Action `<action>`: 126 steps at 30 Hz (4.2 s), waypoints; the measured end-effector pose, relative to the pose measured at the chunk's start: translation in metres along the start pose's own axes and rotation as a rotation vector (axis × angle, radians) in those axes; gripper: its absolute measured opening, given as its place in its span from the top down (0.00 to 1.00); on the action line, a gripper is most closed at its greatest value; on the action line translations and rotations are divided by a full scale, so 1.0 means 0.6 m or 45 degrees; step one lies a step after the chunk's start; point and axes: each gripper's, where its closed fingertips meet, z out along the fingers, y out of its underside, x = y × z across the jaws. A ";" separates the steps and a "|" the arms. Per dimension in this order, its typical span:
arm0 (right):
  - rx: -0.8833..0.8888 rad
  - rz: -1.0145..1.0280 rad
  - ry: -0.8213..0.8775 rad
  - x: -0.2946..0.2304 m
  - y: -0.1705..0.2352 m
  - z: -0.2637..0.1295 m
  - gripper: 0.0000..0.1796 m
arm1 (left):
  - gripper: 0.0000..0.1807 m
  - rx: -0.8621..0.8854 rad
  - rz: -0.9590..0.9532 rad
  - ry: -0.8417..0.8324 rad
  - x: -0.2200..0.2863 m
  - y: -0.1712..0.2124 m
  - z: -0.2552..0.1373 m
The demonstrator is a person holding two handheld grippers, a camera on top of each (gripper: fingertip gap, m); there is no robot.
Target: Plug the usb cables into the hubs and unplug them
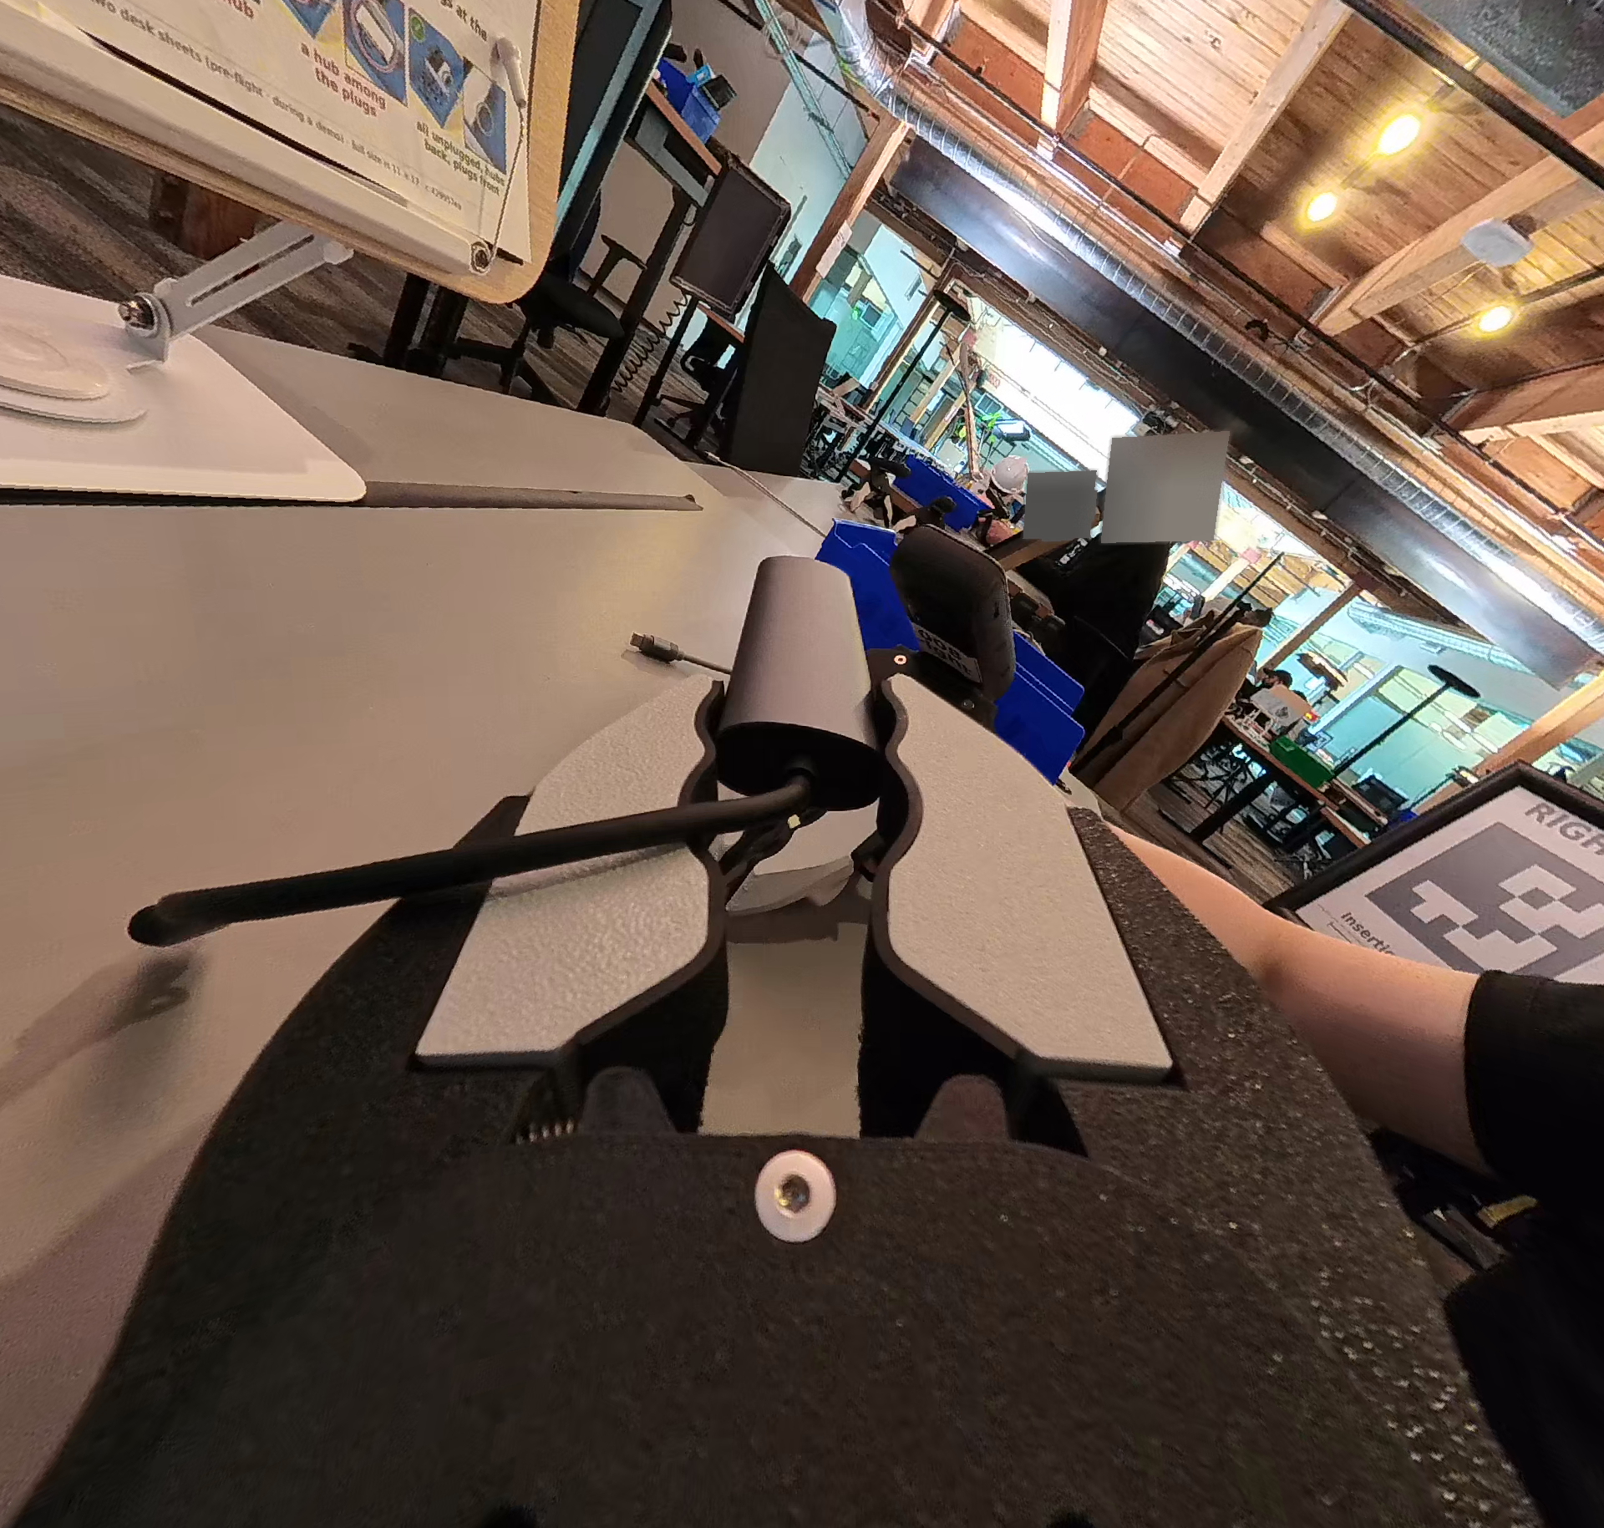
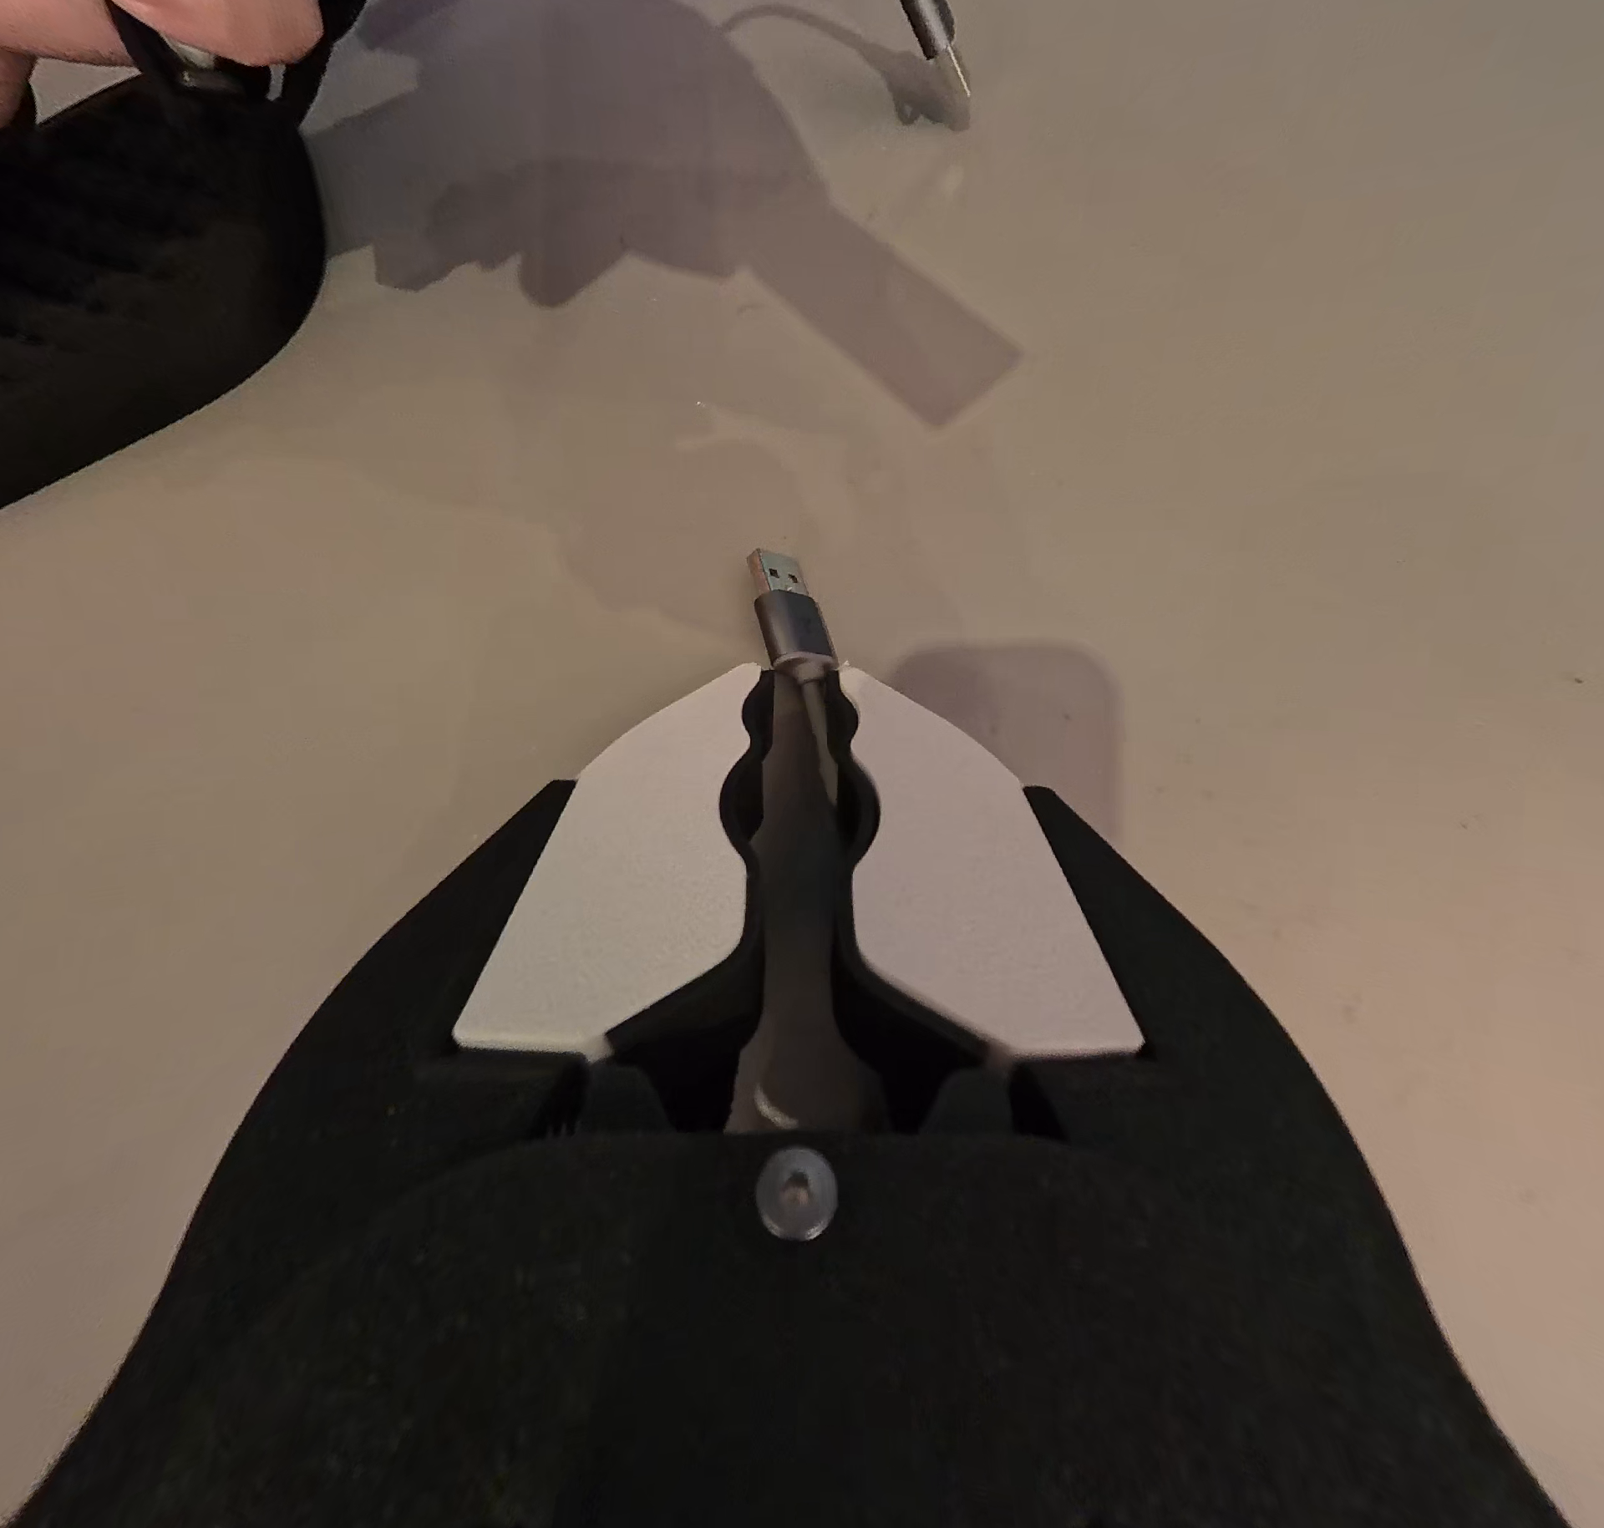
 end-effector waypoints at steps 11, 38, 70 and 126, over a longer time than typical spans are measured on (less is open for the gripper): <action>0.020 0.050 -0.119 -0.012 0.000 -0.006 0.97 | 0.82 -0.021 0.016 -0.012 -0.001 0.005 0.003; -0.170 -0.265 0.048 -0.019 0.009 0.006 0.96 | 0.82 -0.027 0.022 -0.019 -0.002 0.007 0.005; 0.005 -0.485 0.296 -0.024 -0.047 -0.057 0.98 | 0.82 0.005 0.345 -0.352 -0.043 -0.020 -0.026; 0.523 0.100 0.172 -0.001 -0.142 -0.005 0.98 | 0.82 -0.158 0.674 -0.761 -0.097 -0.018 -0.056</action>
